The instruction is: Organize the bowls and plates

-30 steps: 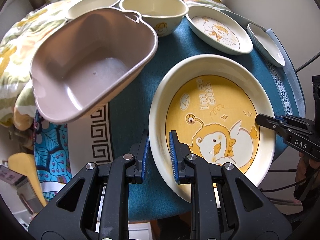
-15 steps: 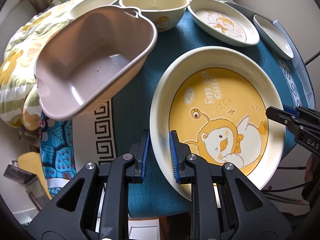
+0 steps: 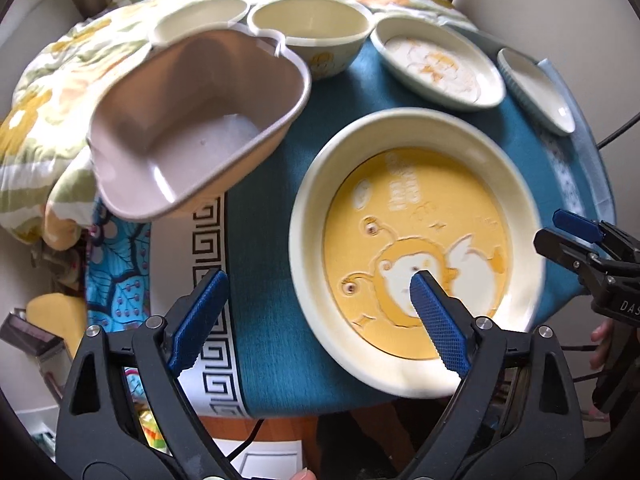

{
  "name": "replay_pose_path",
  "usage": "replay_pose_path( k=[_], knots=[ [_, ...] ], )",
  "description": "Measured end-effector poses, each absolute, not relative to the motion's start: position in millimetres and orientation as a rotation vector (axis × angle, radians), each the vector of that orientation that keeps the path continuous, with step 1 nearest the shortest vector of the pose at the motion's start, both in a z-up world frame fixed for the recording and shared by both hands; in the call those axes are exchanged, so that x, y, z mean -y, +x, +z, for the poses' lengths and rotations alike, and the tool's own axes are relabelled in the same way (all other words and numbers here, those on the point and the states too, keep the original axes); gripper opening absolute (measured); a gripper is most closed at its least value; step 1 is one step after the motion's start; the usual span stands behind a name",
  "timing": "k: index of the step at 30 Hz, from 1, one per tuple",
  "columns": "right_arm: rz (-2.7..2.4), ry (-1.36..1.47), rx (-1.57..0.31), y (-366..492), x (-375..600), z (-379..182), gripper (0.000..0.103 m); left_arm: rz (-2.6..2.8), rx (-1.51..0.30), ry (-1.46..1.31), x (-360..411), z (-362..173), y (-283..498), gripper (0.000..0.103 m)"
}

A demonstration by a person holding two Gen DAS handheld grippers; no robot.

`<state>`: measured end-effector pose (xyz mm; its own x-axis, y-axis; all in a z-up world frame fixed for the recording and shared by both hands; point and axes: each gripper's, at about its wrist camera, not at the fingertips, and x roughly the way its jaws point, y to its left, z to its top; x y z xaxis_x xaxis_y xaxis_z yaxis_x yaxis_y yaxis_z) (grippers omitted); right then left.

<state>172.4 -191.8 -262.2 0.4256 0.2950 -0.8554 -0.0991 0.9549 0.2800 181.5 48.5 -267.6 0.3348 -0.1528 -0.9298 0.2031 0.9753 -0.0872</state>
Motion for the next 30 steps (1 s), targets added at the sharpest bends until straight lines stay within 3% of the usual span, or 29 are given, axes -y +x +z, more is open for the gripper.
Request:
replay_pose_path(
  k=[2,7,10,14,22,27,30],
  knots=[
    [0.228,0.207,-1.073,168.6,199.3,-244.5,0.093,-0.249,-1.168,0.050,-43.3,-245.0,177.0,0.092],
    [0.148,0.200,-0.954,158.3,222.7,-192.9,0.094,-0.332,-0.977,0.042,-21.2,-168.5,173.0,0.093],
    [0.075,0.213,-0.886,149.3,242.3,-160.3,0.094,-0.428,-0.843,0.054,-1.4,-124.5,182.1,0.103],
    [-0.048,0.211,-0.805,142.4,273.4,-127.1,0.094,-0.555,-0.782,0.117,41.4,-97.4,214.9,0.103],
    [-0.227,0.280,-0.844,160.9,355.9,-111.1,0.094,-0.766,-0.857,0.156,140.6,-94.3,280.0,0.103],
    [-0.199,0.459,-0.905,187.5,401.0,-151.2,0.094,-0.812,-1.001,0.188,201.4,-136.7,325.7,0.103],
    [-0.202,0.536,-0.936,207.0,417.5,-181.1,0.091,-0.818,-1.096,0.216,231.0,-175.2,353.9,0.095]
  ],
)
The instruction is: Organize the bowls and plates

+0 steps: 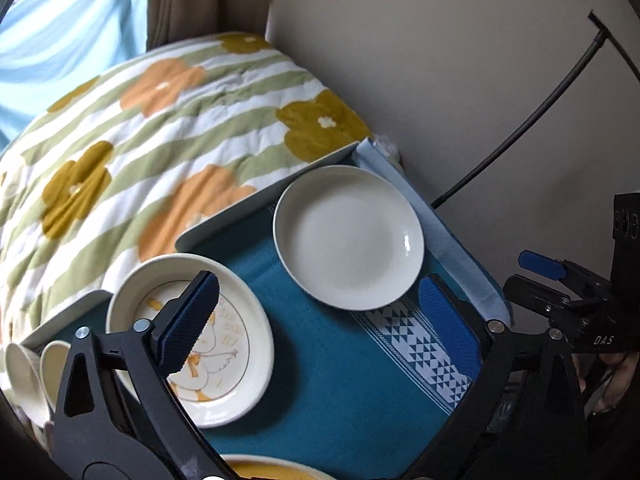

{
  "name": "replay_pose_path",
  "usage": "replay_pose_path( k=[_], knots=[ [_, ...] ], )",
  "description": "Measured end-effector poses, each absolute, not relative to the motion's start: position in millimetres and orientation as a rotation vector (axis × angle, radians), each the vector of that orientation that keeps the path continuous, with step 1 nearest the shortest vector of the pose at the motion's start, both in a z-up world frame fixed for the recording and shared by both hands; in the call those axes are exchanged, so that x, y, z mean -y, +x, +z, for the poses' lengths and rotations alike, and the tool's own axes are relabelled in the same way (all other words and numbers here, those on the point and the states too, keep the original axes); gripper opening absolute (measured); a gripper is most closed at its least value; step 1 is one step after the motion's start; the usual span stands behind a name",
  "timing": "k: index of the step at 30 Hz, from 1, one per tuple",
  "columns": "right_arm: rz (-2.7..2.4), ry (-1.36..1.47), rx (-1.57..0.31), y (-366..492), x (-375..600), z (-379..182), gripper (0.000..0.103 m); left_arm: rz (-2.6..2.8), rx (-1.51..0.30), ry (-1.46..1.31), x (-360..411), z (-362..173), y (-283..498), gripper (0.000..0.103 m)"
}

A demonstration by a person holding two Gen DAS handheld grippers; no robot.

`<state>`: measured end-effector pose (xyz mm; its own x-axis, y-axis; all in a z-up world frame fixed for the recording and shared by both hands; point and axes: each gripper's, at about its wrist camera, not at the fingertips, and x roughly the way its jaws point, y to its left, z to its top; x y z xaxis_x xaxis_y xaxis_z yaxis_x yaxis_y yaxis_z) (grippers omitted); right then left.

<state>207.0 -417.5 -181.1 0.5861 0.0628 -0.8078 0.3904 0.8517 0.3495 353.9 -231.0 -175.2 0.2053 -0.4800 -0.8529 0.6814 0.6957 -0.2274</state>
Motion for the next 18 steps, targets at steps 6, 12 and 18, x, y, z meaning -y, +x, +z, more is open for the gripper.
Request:
replay_pose_path(
  k=[6,12,18],
  knots=[
    [-0.200,0.691,-1.032,239.5,443.1,-246.6,0.060,-0.821,-1.259,0.247,276.5,-250.2,400.0,0.068],
    [-0.180,0.746,-1.093,261.9,449.6,-280.9,0.035,-0.808,-1.343,0.244,290.0,-293.1,423.6,0.053],
    [-0.198,0.762,-1.097,274.2,453.1,-286.6,0.031,-0.815,-1.358,0.261,297.0,-303.2,432.0,0.046]
  ],
)
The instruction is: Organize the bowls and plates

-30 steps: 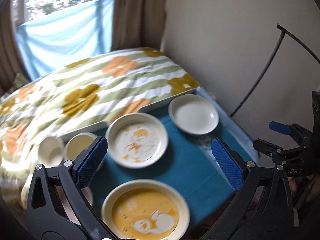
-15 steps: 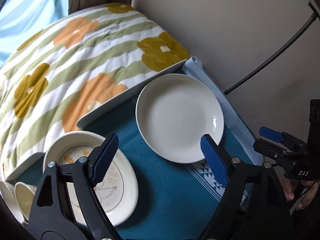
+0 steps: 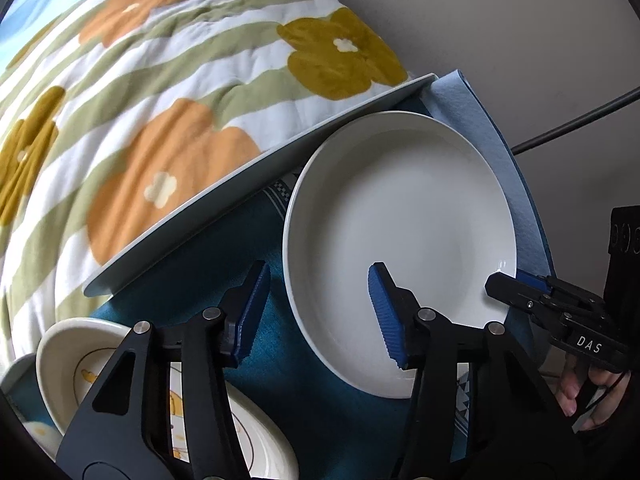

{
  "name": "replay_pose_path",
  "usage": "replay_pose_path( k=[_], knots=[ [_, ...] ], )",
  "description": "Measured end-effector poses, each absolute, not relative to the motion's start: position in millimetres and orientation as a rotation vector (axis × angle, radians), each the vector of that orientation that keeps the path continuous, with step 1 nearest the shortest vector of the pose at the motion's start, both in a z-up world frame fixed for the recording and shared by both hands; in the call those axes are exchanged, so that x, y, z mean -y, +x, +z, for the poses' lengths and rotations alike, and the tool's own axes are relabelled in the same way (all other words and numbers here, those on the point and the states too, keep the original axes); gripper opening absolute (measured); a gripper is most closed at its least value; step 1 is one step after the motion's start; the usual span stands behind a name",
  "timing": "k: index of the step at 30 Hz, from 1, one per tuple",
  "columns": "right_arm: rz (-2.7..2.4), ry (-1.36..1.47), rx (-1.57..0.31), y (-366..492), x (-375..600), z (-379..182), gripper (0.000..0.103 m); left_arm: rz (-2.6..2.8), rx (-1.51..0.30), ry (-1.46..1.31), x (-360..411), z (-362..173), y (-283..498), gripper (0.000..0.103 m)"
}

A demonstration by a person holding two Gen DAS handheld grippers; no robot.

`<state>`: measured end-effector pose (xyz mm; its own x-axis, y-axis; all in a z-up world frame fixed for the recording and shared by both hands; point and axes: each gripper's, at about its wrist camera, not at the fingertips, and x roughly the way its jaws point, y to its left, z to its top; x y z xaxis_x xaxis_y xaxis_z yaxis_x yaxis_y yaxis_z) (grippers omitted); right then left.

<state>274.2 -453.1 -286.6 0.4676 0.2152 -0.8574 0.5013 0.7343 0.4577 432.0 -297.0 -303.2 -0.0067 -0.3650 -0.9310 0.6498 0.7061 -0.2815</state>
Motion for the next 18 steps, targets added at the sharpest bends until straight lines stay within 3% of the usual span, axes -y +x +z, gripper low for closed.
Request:
replay_pose_path(
  k=[2,11,18],
  knots=[
    [-0.206,0.765,-1.099,277.3,456.3,-287.6,0.028,-0.816,-1.366,0.262,299.6,-306.6,435.8,0.035],
    [-0.242,0.744,-1.114,283.1,459.4,-293.2,0.014,-0.797,-1.354,0.279,303.5,-308.3,444.7,0.016],
    [-0.228,0.715,-1.130,286.9,460.2,-294.0,0.012,-0.782,-1.333,0.292,305.4,-306.3,444.5,0.015]
  ],
)
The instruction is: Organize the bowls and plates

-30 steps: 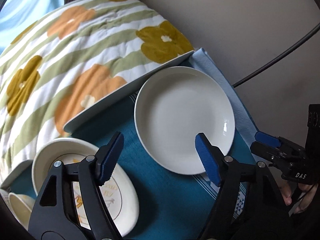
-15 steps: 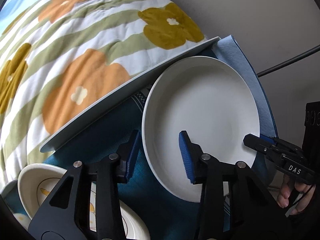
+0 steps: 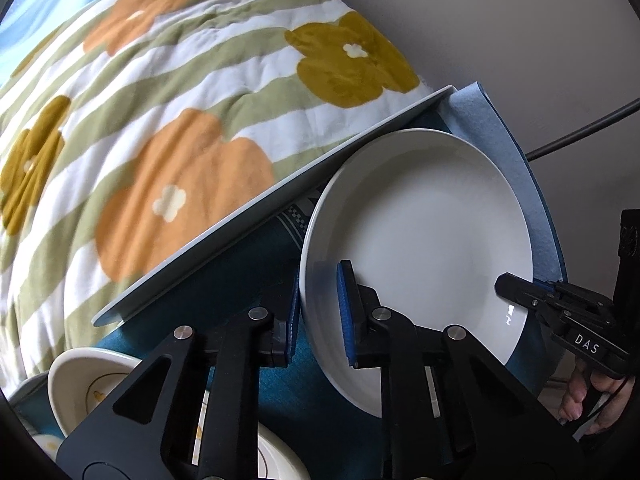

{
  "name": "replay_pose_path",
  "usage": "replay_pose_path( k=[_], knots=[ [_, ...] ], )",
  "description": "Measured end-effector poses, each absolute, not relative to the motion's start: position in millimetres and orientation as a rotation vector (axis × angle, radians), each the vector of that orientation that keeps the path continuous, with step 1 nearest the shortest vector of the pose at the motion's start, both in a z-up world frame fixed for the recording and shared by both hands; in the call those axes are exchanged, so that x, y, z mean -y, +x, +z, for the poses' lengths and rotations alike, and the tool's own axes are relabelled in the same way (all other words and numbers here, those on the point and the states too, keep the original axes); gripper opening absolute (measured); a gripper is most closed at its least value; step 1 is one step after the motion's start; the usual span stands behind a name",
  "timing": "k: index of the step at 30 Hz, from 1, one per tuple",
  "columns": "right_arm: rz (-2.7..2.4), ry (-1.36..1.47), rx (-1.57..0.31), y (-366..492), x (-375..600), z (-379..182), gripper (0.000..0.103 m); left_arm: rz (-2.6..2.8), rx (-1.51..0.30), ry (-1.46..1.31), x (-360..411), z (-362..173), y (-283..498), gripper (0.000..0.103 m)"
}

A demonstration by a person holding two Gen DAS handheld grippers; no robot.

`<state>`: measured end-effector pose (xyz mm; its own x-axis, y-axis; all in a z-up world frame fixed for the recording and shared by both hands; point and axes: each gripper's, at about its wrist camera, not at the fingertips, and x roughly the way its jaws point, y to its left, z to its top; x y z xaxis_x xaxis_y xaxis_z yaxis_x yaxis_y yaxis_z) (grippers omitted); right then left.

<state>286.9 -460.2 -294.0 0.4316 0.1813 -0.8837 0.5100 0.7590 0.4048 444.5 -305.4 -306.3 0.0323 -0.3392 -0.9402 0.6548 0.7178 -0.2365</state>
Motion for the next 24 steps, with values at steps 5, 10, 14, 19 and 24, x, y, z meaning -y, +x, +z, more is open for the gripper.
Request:
replay_pose_path(
  k=[5,10,14,19,24],
  knots=[
    [-0.212,0.697,-1.129,286.5,461.2,-291.9,0.012,-0.771,-1.332,0.303,307.0,-303.9,441.8,0.016],
    [-0.193,0.664,-1.125,286.3,460.9,-285.5,0.012,-0.755,-1.323,0.286,302.5,-299.4,435.9,0.016],
    [-0.174,0.635,-1.110,284.8,461.0,-277.9,0.012,-0.746,-1.305,0.282,298.8,-291.4,430.4,0.016],
    [-0.141,0.596,-1.098,284.8,460.7,-263.7,0.012,-0.722,-1.278,0.260,290.9,-276.7,419.9,0.016],
    [-0.092,0.538,-1.085,281.2,453.1,-241.4,0.012,-0.690,-1.255,0.207,270.0,-258.7,401.9,0.016]
  ],
)
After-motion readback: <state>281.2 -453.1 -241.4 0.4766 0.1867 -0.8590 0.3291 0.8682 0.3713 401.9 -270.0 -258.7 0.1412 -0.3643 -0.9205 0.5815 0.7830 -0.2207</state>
